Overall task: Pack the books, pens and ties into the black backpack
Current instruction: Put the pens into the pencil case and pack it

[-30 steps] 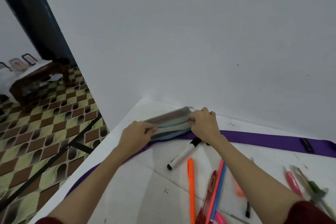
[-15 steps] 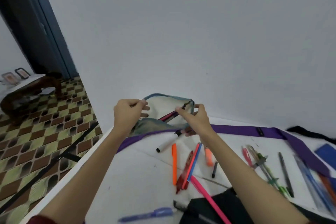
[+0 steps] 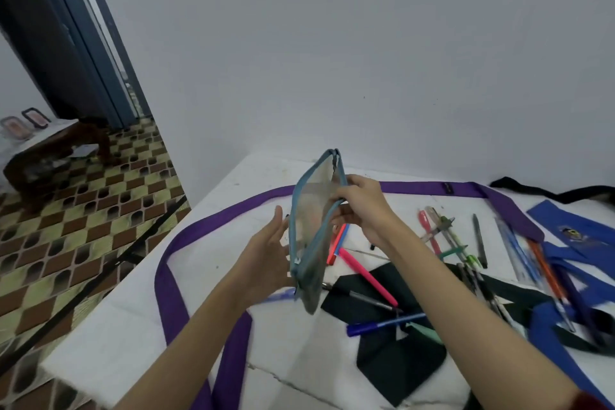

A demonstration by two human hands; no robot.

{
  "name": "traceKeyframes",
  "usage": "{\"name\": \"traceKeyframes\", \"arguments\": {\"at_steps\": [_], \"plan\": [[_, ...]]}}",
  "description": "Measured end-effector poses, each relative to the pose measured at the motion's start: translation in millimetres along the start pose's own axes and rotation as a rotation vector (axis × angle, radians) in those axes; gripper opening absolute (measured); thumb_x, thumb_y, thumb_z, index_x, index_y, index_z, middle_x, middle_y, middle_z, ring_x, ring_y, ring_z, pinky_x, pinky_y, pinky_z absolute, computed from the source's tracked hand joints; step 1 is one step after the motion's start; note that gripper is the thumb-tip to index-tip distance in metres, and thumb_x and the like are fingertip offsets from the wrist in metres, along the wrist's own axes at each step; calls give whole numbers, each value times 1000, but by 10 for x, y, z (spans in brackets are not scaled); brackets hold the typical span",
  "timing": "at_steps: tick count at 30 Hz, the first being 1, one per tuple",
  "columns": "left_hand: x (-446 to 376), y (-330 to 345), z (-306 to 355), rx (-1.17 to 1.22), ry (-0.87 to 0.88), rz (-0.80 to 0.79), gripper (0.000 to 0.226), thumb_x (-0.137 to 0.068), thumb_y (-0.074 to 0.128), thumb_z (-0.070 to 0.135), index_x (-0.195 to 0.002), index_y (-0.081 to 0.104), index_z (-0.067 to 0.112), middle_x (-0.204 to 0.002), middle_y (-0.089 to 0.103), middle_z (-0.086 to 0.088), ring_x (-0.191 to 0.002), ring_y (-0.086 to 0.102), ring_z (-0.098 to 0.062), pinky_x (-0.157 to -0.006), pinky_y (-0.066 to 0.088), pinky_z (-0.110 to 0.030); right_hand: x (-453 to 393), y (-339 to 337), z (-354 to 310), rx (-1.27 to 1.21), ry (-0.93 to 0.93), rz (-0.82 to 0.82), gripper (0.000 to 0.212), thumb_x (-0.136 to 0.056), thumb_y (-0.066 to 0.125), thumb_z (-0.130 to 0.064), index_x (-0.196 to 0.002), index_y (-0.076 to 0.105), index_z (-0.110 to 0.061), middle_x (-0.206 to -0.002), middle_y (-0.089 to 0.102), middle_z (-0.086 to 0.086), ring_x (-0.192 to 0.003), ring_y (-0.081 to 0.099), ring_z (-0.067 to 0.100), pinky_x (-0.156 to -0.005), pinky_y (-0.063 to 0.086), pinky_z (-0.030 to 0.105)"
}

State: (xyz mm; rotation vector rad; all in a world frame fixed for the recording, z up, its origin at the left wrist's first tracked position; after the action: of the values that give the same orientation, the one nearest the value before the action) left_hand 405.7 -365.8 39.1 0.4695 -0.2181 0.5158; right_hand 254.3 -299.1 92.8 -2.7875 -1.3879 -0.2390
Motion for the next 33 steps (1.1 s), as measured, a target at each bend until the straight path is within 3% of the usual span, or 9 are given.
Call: {"name": "traceKeyframes", "arguments": {"at_steps": [5, 9, 13, 17, 20, 23, 25, 29, 33], "plan": [[-23, -116, 21, -26, -8, -52, 62, -73, 53, 67, -118, 60, 25, -129, 58, -10, -118, 55, -31, -89, 49, -51, 44, 329, 95, 43, -32, -7, 21, -87, 48, 7, -101, 60, -4, -65, 59, 9, -50, 58, 20, -52, 55, 30], [-80, -400, 155, -93, 8, -69, 74, -55, 59, 81, -108, 70, 31, -130, 51, -12, -123, 46, -31, -107, 30, -58, -49, 606, 133, 119, -85, 34, 25, -86, 49, 6, -101, 59, -10, -65, 60, 5, -52, 60, 18, -51, 55, 28], [-189, -620, 182, -124, 66, -60, 82, -57, 71, 65, -128, 54, 27, -115, 62, -12, -105, 51, -27, -100, 37, -56, -117, 845, 178, 189, -130, 59, 24, -85, 54, 3, -97, 61, -15, -65, 62, 2, -53, 62, 19, -59, 57, 35], [-221, -803, 190, -16, 15, -28, 68, -61, 70, 41, -124, 57, 18, -113, 62, -17, -106, 54, -36, -95, 42, -54, -159, 879, 188, 208, -150, 164, 20, -82, 56, 4, -87, 65, -12, -58, 59, 4, -50, 58, 21, -54, 55, 33], [-264, -963, 220, -9, 19, -28, 51, -83, 59, 38, -130, 53, 18, -106, 66, -14, -93, 64, -30, -77, 55, -44, -163, 750, 200, 208, -165, 218, 12, -86, 64, -8, -97, 68, -6, -63, 63, 7, -53, 60, 24, -50, 51, 29], [-342, -1060, 249, -56, 8, 1, 28, -91, 51, 38, -113, 57, 22, -112, 64, -18, -105, 61, -39, -90, 50, -49, -166, 593, 336, 84, -88, 230, 28, -92, 58, -36, -91, 68, -9, -69, 67, 6, -51, 60, 19, -50, 48, 26], [-400, -1113, 267, -112, 42, 13, 24, -89, 53, 43, -108, 60, 29, -108, 66, -13, -103, 63, -35, -94, 48, -53, -169, 511, 493, 212, -43, 268, 24, -96, 53, -25, -85, 65, -7, -72, 66, 8, -51, 57, 17, -51, 46, 26], [-523, -1226, 296, -265, 68, 55, 74, -70, 62, 66, -133, 44, 33, -118, 64, -4, -99, 66, -27, -86, 53, -51, -128, 592, 802, 781, 38, -180, 7, -86, 65, -13, -89, 66, -7, -87, 67, 3, -67, 54, 8, -59, 41, 15], [-612, -1246, 315, -276, 77, 23, 82, -68, 64, 68, -138, 37, 34, -120, 62, -2, -102, 65, -29, -85, 54, -50, -71, 814, 1038, 1111, 73, -510, 26, -73, 80, -24, -92, 65, -14, -84, 60, -6, -71, 52, 7, -63, 41, 16]]}}
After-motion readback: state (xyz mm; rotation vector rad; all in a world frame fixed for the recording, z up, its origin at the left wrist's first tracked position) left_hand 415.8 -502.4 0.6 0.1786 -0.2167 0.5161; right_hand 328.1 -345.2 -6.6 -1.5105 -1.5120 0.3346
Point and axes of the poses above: each hand's wrist, its own x-axis away from the middle knuckle, its own y-axis out of the palm, z = x × y, the point moved 2 cm from there along -x, towards the middle knuckle
